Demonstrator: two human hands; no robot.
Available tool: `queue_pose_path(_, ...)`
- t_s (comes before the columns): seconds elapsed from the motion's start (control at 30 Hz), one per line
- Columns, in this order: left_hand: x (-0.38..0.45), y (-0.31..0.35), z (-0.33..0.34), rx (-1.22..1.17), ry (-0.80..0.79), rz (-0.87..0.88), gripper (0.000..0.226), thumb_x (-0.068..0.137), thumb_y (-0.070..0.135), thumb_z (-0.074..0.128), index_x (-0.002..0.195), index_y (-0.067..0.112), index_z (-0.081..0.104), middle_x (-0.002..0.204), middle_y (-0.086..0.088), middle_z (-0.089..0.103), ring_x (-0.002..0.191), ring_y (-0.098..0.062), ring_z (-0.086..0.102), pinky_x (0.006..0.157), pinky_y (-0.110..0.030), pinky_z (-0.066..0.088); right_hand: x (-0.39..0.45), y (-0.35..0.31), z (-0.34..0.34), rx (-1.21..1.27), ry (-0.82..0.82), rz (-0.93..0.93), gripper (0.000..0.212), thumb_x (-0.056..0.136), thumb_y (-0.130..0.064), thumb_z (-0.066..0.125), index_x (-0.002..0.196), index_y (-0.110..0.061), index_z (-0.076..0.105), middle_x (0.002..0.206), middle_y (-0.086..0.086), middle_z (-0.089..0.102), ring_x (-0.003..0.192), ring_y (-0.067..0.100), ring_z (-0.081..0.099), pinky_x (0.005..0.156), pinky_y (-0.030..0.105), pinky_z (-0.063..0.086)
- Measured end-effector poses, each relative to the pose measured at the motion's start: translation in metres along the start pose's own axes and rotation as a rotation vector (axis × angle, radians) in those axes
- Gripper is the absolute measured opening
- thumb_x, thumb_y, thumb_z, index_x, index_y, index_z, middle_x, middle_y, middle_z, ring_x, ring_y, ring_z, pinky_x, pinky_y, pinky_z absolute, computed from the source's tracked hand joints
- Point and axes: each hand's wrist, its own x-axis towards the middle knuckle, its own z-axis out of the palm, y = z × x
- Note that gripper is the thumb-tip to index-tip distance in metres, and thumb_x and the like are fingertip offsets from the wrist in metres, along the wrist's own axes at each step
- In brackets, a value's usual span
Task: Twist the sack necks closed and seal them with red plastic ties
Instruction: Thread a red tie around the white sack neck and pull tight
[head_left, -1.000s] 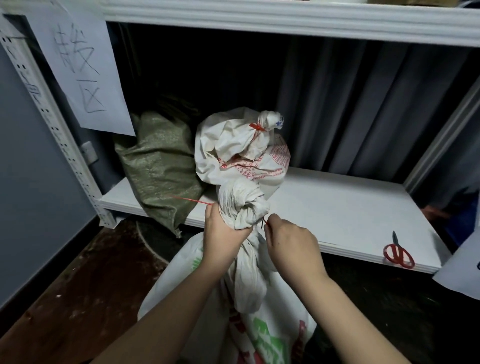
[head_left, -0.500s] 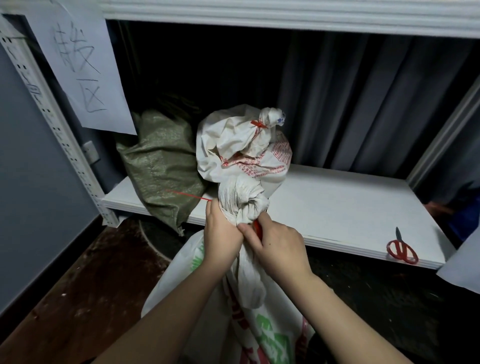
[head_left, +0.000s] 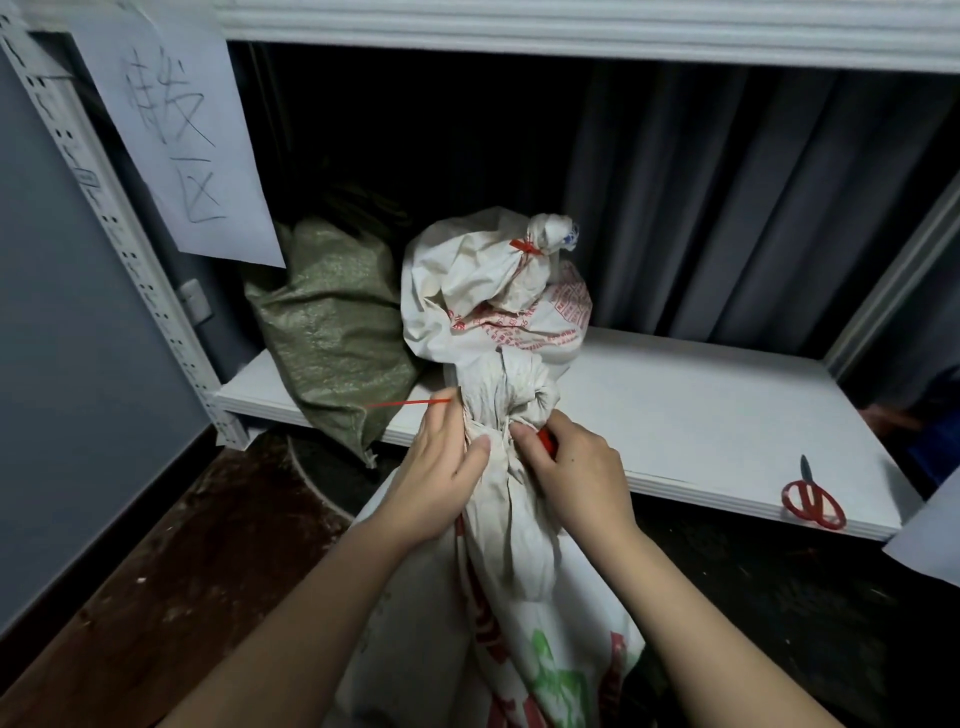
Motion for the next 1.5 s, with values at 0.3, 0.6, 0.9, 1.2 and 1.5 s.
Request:
queue_pose_path(0.3,0.004,-0.004,0.002,0.019,0.303,-0.04,0.045,0.088,0.041,0.045,0.105,0.004,0.065,0.109,-0.004,0.06,0.105,-0.019,0.056,0.089,-0.024,0.041,-0.015,-0.015,0.019,-0.13,0.031,-0.117,0.041,0.097,-0.047,0.036,0.114,-0.012,0.049,0.107,0.009,0.061,0.096,0.033,0.06,0.074,0.039,0.04)
queue_pose_path(0.6,0.008,0.004,-0.016,0.411,0.233,0.002,0.05,0.085,0.045,0.031,0.097,0.009,0.063,0.093,-0.004,0.066,0.089,-0.025,0.063,0.071,-0.032,0.042,-0.005,-0.013,0.02,-0.005,-0.001,-0.01,0.055,0.084,-0.065,0.046,0.107,-0.015,0.049,0.096,0.006,0.063,0.089,0.032,0.061,0.073,0.038,0.045)
queue_pose_path(0.9,-0.002,0.008,-0.012,0.46,0.247,0.039,0.03,0.086,0.021,0.036,0.095,0.006,0.061,0.083,-0.007,0.065,0.071,-0.025,0.067,0.064,-0.026,0.042,-0.007,-0.014,0.03,0.042,0.039,0.035,0.049,0.086,-0.061,0.048,0.114,-0.02,0.051,0.101,0.002,0.065,0.095,0.028,0.061,0.074,0.036,0.043)
queue_pose_path(1.2,-0.004,0.012,-0.011,-0.197,0.426,-0.22,0.018,0.093,0.009,0.05,0.109,0.016,0.048,0.109,0.002,0.068,0.095,-0.001,0.063,0.072,-0.004,0.038,-0.001,-0.015,0.033,0.002,0.02,0.066,0.043,0.09,-0.06,0.043,0.091,-0.018,0.039,0.092,0.005,0.062,0.089,0.034,0.06,0.071,0.039,0.042)
queue_pose_path(1.5,0.038,-0.024,-0.025,-0.614,0.25,-0.557,0.023,0.095,0.003,0.045,0.115,0.011,0.054,0.09,-0.008,0.066,0.062,-0.015,0.063,0.054,-0.024,0.051,0.006,-0.004,0.02,0.003,-0.123,-0.011,0.047,0.087,-0.061,0.048,0.097,-0.015,0.045,0.092,0.006,0.062,0.091,0.033,0.059,0.075,0.04,0.046)
